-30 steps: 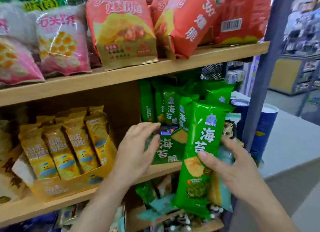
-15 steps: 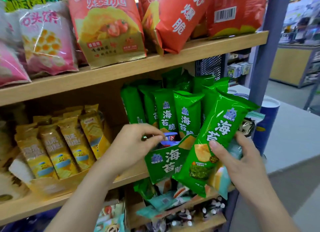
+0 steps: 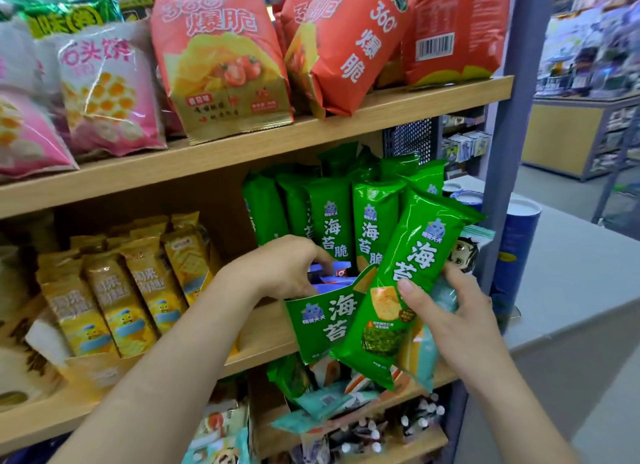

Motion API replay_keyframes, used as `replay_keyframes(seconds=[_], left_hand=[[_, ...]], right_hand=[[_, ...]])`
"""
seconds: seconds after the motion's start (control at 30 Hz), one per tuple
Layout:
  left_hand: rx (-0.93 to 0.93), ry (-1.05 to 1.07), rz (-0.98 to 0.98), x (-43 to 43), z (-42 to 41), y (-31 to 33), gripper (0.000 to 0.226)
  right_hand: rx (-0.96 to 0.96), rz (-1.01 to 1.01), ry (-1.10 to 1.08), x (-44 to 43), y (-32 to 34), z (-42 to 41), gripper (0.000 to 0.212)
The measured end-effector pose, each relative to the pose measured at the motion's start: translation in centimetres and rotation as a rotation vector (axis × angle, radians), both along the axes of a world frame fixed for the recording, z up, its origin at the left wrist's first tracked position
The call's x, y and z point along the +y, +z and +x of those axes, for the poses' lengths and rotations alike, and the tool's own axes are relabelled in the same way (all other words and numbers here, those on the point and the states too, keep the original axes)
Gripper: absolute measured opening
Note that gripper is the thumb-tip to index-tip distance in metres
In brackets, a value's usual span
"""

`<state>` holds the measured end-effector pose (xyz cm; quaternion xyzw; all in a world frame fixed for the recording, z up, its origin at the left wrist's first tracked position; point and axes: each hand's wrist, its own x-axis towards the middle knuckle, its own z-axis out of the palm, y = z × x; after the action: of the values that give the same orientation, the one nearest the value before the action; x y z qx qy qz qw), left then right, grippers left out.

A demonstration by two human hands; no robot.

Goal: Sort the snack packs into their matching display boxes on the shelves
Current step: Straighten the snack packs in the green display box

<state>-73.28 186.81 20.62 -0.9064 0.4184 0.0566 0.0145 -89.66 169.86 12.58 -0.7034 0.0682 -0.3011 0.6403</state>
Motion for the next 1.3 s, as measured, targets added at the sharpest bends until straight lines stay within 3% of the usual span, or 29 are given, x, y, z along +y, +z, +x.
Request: replay_keyframes(seconds=[0.13,0.33,0.6,0.8,0.97,1.03,1.2,1.3], left_hand=[[0.033,-0.024,-0.005,0.0,-0.1,-0.2,0.038],[0.010,-0.106,0.239,-1.2,0.3,-0.4,0.042],[-0.040,-0.112,0.046,-0.9,0.1,-0.4,0.025],[-0.045,0.050,-0.367,3.2,-1.1,3.4,0.033],[0.035,0.260,-0.964,7.1,-3.5,2.3,0.045],[0.021,0.336,-1.142,8.7,-4.9,0.9,0.036],[0.060,0.428,-1.405,13.3,-10.2,-2.3,0.023],[0.281,0.514,-1.514,16.8,-12.1,-5.1,0.025]], right_hand=[[0.019,-0.004,-0.010,0.0,-0.7,0.3,0.031],[0.022,-0.006,-0.029,0.5,-1.4,0.5,0.040],[0.054,-0.066,-0.055,0.8,-2.2,0.8,0.054],[0.045,-0.083,-0.061,1.4,-2.1,0.7,0.040],[-0.003,-0.069,-0.128,2.8,-1.4,0.3,0.027],[-0.034,-0.076,-0.167,3.5,-1.3,0.0,0.030],[-0.057,-0.188,-0.087,5.6,-0.6,-0.4,0.040],[-0.066,-0.259,-0.040,6.5,-1.2,-0.4,0.041]])
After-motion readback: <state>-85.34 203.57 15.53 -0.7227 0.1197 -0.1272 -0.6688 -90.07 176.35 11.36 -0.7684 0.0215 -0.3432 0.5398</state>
